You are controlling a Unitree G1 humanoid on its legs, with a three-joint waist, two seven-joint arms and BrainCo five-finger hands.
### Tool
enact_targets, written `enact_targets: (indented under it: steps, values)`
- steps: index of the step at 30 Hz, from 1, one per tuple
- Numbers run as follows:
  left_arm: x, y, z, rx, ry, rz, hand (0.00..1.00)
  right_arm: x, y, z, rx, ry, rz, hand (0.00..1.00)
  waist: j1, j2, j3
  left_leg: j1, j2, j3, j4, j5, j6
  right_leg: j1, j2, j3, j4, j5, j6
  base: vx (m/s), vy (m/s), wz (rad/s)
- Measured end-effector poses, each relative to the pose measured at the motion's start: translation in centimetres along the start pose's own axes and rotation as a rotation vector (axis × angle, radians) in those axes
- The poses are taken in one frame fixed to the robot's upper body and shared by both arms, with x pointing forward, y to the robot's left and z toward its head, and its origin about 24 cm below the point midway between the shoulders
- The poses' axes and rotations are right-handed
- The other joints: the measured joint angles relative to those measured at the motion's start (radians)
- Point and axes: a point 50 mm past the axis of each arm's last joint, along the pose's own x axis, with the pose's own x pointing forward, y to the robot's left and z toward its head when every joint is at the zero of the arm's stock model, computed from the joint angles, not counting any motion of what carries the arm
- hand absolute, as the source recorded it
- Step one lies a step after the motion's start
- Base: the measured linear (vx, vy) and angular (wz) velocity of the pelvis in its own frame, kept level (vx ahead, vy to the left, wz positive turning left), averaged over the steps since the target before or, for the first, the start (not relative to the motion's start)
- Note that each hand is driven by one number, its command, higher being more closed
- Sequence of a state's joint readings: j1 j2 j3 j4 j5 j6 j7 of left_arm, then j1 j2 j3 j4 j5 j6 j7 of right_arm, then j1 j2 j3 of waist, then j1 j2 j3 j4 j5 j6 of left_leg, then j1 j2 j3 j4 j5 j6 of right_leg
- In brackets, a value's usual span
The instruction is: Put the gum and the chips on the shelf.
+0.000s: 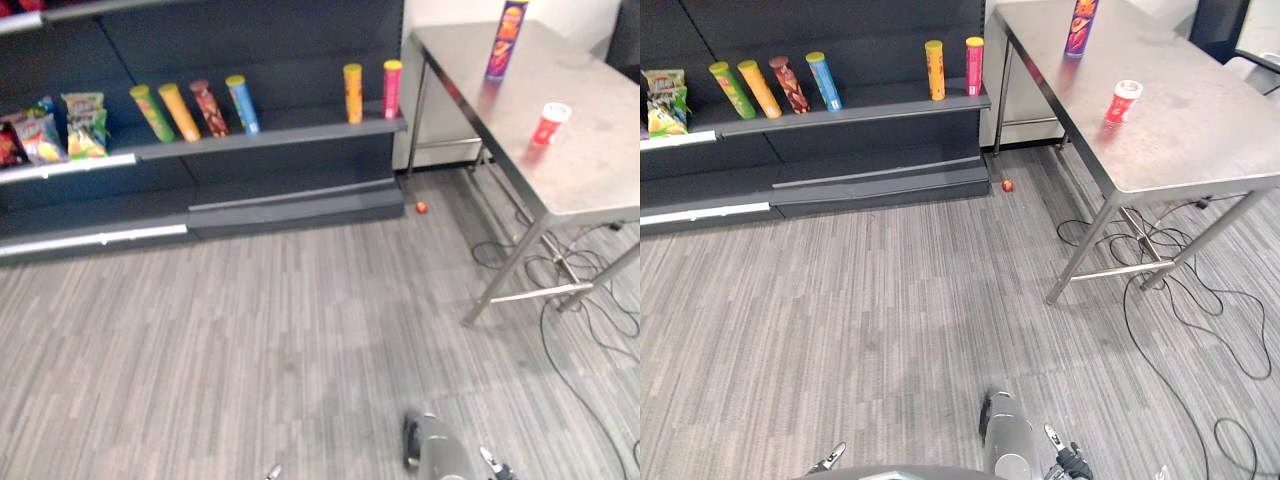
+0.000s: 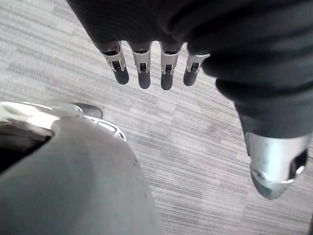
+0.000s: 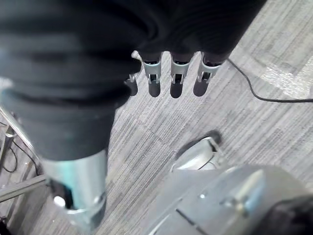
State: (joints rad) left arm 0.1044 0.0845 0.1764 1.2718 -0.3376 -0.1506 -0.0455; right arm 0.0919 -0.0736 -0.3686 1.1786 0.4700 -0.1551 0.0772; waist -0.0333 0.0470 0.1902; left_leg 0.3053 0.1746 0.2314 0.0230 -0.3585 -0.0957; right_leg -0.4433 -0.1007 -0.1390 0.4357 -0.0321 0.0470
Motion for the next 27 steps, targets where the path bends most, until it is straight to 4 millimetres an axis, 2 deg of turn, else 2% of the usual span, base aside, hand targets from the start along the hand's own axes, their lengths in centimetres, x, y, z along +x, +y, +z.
enact_targets:
  steps: [1, 2, 3, 5, 6, 9, 10, 11, 13, 14, 15, 17, 18, 19, 21, 22, 23, 25, 27]
  values:
    - [0.0, -0.2, 0.1, -0.007, -0.009, -0.013, 0.00, 0.1, 0.0, 0.3, 0.013, -0.011, -0.003, 0.00, 0.007, 0.011, 0.004, -0.008, 0.008, -0.031, 0.018, 0.047, -0.002, -0.011, 0.018, -0.014, 0.050, -0.070, -0.011, 0.47, -0.285, 0.11]
    - [0.0, -0.2, 0.2, -0.023, -0.013, -0.011, 0.00, 0.1, 0.1, 0.1, 0.017, -0.007, 0.000, 0.00, 0.007, 0.005, 0.009, -0.007, 0.005, -0.030, 0.023, 0.071, -0.006, -0.006, 0.018, -0.021, 0.074, -0.098, -0.018, 0.52, -0.331, 0.23]
    - [0.0, -0.4, 0.0, -0.061, -0.013, -0.013, 0.00, 0.0, 0.1, -0.3, 0.021, 0.004, 0.004, 0.00, 0.005, 0.010, 0.004, 0.004, 0.019, -0.027, 0.042, 0.111, -0.019, 0.013, 0.018, -0.042, 0.111, -0.150, -0.032, 0.33, -0.226, 0.25]
    - [0.0, -0.9, 0.0, -0.105, -0.025, -0.018, 0.00, -0.1, -0.1, -0.4, 0.018, 0.009, 0.007, 0.00, 0.006, 0.013, 0.003, 0.012, 0.047, -0.036, 0.070, 0.164, -0.024, 0.052, 0.026, -0.073, 0.125, -0.187, -0.059, 0.39, -0.239, 0.34]
    - [0.0, -0.9, 0.3, -0.116, -0.038, -0.022, 0.00, -0.1, -0.2, -0.4, 0.017, 0.009, 0.007, 0.00, 0.005, 0.022, -0.002, 0.007, 0.062, -0.056, 0.095, 0.186, -0.027, 0.076, 0.029, -0.092, 0.123, -0.203, -0.068, 0.40, -0.226, 0.49]
    - [0.1, -1.6, 1.0, -0.142, -0.073, -0.050, 0.00, -0.3, -0.5, -0.7, 0.013, 0.016, 0.004, 0.00, 0.007, 0.020, -0.005, -0.080, 0.102, -0.129, 0.301, 0.261, -0.090, 0.176, 0.034, -0.147, 0.069, -0.235, -0.086, 0.37, -0.191, 0.49]
    - [0.1, -1.7, 1.3, -0.143, -0.088, -0.055, 0.00, -0.3, -0.6, -0.7, 0.013, 0.016, 0.008, 0.00, 0.010, 0.019, -0.005, -0.143, 0.113, -0.154, 0.436, 0.311, -0.121, 0.219, 0.033, -0.159, 0.035, -0.235, -0.088, 0.32, -0.121, 0.35]
    - [0.1, -1.6, 1.4, -0.153, -0.093, -0.053, 0.00, -0.3, -0.7, -0.7, 0.013, 0.017, 0.008, 0.00, 0.011, 0.013, -0.002, -0.198, 0.120, -0.157, 0.570, 0.327, -0.143, 0.263, 0.029, -0.163, 0.002, -0.235, -0.088, 0.25, -0.075, 0.20]
    - [0.1, -1.4, 1.4, -0.171, -0.095, -0.044, 0.00, -0.4, -0.8, -0.8, 0.015, 0.019, 0.004, 0.00, 0.010, 0.010, -0.002, -0.261, 0.122, -0.114, 0.706, 0.288, -0.156, 0.335, 0.025, -0.157, -0.039, -0.235, -0.088, 0.20, -0.006, 0.02]
    - [0.1, -1.4, 1.4, -0.172, -0.099, -0.042, 0.00, -0.4, -0.9, -0.9, 0.016, 0.020, 0.002, 0.00, 0.010, 0.009, -0.004, -0.280, 0.123, -0.089, 0.735, 0.264, -0.142, 0.357, 0.023, -0.152, -0.051, -0.235, -0.088, 0.22, 0.079, -0.02]
    - [0.1, -1.3, 1.7, -0.194, -0.116, -0.037, 0.00, -0.4, -0.8, -1.0, 0.020, 0.024, 0.003, 0.00, 0.013, -0.002, -0.010, -0.349, 0.123, -0.017, 0.783, 0.182, -0.073, 0.408, 0.006, -0.139, -0.086, -0.238, -0.078, 0.15, 0.104, -0.05]
    - [0.1, -1.3, 2.0, -0.224, -0.131, -0.037, 0.00, -0.4, -0.6, -1.1, 0.022, 0.025, 0.007, 0.00, 0.019, -0.010, -0.011, -0.407, 0.124, 0.019, 0.786, 0.140, -0.044, 0.431, -0.009, -0.127, -0.106, -0.240, -0.067, 0.13, 0.150, -0.11]
    - [0.1, -1.3, 2.2, -0.237, -0.140, -0.035, 0.00, -0.4, -0.5, -1.1, 0.022, 0.023, 0.010, 0.00, 0.023, -0.015, -0.012, -0.457, 0.125, 0.049, 0.755, 0.118, -0.022, 0.446, -0.031, -0.119, -0.108, -0.245, -0.044, 0.16, 0.315, -0.16]
    - [0.1, -1.2, 2.3, -0.233, -0.144, -0.035, 0.00, -0.4, -0.6, -1.1, 0.022, 0.019, 0.010, 0.00, 0.026, -0.017, -0.013, -0.481, 0.123, 0.079, 0.662, 0.118, -0.003, 0.463, -0.054, -0.106, -0.102, -0.257, -0.016, 0.16, 0.351, -0.18]
    - [0.1, -1.4, 2.1, -0.231, -0.140, -0.036, 0.00, -0.6, -0.9, -1.0, 0.018, 0.014, 0.000, 0.00, 0.029, -0.006, -0.019, -0.484, 0.115, 0.089, 0.445, 0.176, 0.035, 0.474, -0.069, -0.085, -0.084, -0.279, 0.027, 0.15, 0.356, -0.27]
    - [0.0, -1.0, 2.1, -0.238, -0.142, -0.024, 0.00, -0.7, -1.0, -1.2, -0.003, 0.019, -0.004, 0.00, 0.043, -0.004, -0.037, -0.472, 0.083, 0.099, 0.361, 0.214, 0.014, 0.465, -0.089, -0.035, -0.058, -0.293, 0.070, 0.18, 0.348, -0.21]
    - [0.0, -0.5, 2.2, -0.223, -0.145, -0.014, 0.00, -0.8, -0.9, -1.8, -0.019, 0.038, 0.002, 0.00, 0.035, -0.034, -0.063, -0.473, 0.054, 0.111, 0.335, 0.212, 0.017, 0.466, -0.093, 0.002, -0.096, -0.292, 0.072, 0.20, 0.302, -0.11]
    - [0.1, -0.2, 2.8, -0.211, -0.168, -0.011, 0.00, -0.9, -0.4, -2.6, -0.014, 0.058, 0.012, 0.00, 0.035, -0.063, -0.078, -0.475, 0.025, 0.118, 0.329, 0.200, 0.027, 0.476, -0.090, 0.050, -0.147, -0.283, 0.066, 0.23, 0.148, 0.13]
    - [0.1, -0.2, 2.8, -0.219, -0.166, -0.009, 0.00, -0.9, -0.1, -2.6, -0.009, 0.057, 0.012, 0.00, 0.035, -0.067, -0.081, -0.477, 0.015, 0.122, 0.350, 0.176, 0.029, 0.502, -0.091, 0.075, -0.209, -0.246, 0.066, 0.21, 0.157, -0.05]
